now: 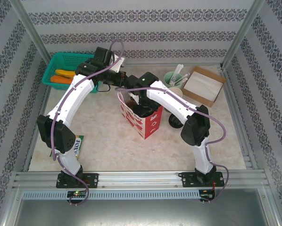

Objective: Pack the takeout coffee

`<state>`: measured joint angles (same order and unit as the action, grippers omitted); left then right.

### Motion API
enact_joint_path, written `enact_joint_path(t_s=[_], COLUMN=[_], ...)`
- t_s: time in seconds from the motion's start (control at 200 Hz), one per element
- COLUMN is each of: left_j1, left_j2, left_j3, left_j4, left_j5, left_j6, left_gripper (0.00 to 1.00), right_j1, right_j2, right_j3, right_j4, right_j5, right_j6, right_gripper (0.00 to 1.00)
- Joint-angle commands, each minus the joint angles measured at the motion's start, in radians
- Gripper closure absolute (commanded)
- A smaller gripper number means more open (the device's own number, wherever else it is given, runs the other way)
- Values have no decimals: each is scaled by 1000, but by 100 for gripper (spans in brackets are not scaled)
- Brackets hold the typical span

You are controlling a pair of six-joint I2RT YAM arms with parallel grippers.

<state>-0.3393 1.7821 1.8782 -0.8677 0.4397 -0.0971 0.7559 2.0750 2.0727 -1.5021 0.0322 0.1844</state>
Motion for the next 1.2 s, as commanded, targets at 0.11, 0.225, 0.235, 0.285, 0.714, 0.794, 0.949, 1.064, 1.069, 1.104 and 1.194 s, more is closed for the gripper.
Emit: enact_joint_path(t_s=[0.11, 0.225, 0.235, 0.285, 0.714, 0.794, 0.949, 1.064, 1.069, 1.104, 1.194], left_j1=[-7, -7, -8, -7, -7, -7, -7, -7, -6, -9, -7], left_j2=[-18, -16, -16, -16, -2, 0, 2, 3, 3, 3, 3], left_j3=[29, 30, 31, 32, 51, 51, 53, 52, 52, 52, 53], left_j4=[-20, -20, -19, -20, -25, -26, -27, -29, -29, -28, -31], left_j5=[-16, -13, -13, -12, -8, -9, -10, -9, -9, -10, -9], left_j6=[13, 12, 11, 10, 11, 11, 11, 11, 11, 11, 11], left_gripper=[100, 100, 100, 100, 100, 100, 100, 100, 100, 100, 100], right_j1=[-20, -22, -23, -23, -27, -29, -33, -33, -33, -34, -35], right_j2=[-23, -18, -16, -14, -9, -12, -9, -7, -7, -7, -7], right_j3=[-11, -25, -26, -28, -28, -27, -31, -29, -29, -28, -31], right_j4=[-10, -1, 0, 3, 8, 11, 8, 8, 8, 7, 6], right_j5=[40, 32, 32, 26, 30, 37, 43, 45, 46, 49, 55], right_j6=[27, 22, 22, 18, 16, 19, 15, 14, 14, 13, 14], right_gripper=[45, 45, 45, 45, 45, 45, 45, 45, 45, 45, 45])
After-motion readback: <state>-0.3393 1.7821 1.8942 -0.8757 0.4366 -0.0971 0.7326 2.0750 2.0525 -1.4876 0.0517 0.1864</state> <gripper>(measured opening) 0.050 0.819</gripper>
